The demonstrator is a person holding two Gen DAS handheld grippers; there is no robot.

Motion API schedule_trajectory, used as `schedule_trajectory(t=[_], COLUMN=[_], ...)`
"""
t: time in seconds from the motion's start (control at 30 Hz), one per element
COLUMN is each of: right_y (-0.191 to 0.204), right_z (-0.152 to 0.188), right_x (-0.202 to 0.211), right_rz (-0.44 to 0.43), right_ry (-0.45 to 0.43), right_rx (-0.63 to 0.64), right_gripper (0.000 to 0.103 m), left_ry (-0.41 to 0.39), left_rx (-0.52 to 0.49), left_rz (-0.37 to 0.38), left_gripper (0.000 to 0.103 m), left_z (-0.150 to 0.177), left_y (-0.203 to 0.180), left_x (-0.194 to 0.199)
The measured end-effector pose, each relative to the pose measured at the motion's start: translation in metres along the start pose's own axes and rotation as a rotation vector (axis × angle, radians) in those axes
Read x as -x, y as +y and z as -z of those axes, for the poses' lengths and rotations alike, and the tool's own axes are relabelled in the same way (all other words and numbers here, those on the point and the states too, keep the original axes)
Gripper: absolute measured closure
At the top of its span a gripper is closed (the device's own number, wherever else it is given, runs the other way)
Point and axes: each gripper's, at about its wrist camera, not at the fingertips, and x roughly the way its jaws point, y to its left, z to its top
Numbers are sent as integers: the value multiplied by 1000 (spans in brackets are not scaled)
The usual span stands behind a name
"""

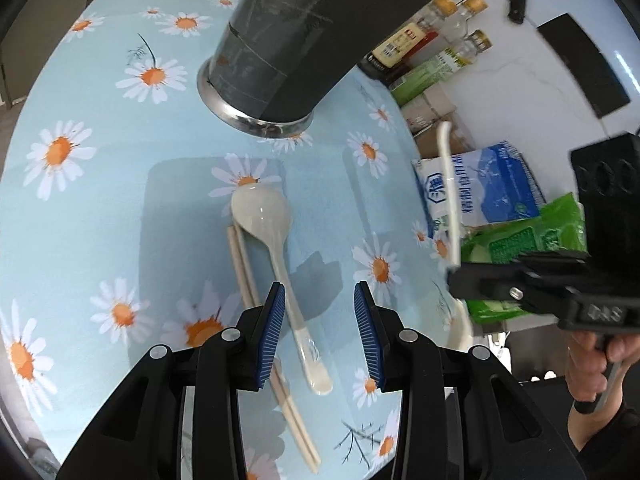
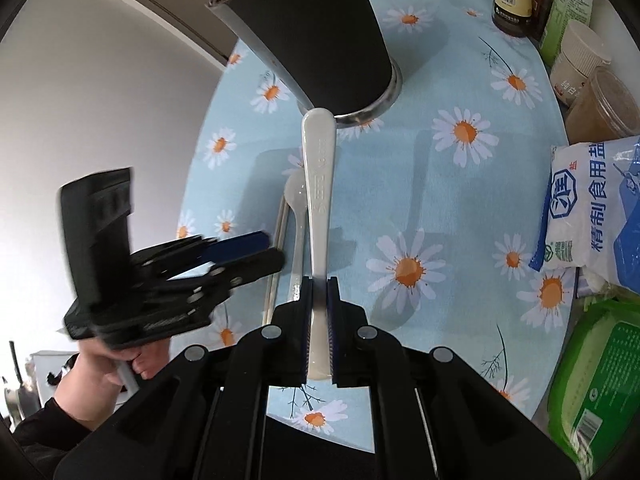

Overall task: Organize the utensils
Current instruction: 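Grasp the other white spoon's handle with the left tool while the right tool holds its spoon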

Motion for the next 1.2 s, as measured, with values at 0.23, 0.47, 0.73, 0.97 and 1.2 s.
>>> schedule_trajectory(t=[0.23, 0.47, 0.73, 0.97, 1.2], right_y=[-13, -17, -19, -20, -18], right_z=[8, 7, 11, 11, 8], right_x=[8, 3, 11, 9, 4], right_rz=[-97, -146, -156, -147, -142], right_ry=[-5, 8, 7, 8, 7], right_rx=[16, 34, 31, 24, 18], right_gripper=[95, 95, 95, 95, 95], left_ry=[33, 58, 55, 52, 35], left_rx=[34, 63, 86, -2, -16], left_rz=[-88, -117, -78, -173, -220], left_gripper=[68, 68, 68, 83, 93], left_z=[-13, -25, -32, -30, -28], left_y=[-1, 5, 11, -2, 0], left_x=[-19, -32, -33, -36, -35])
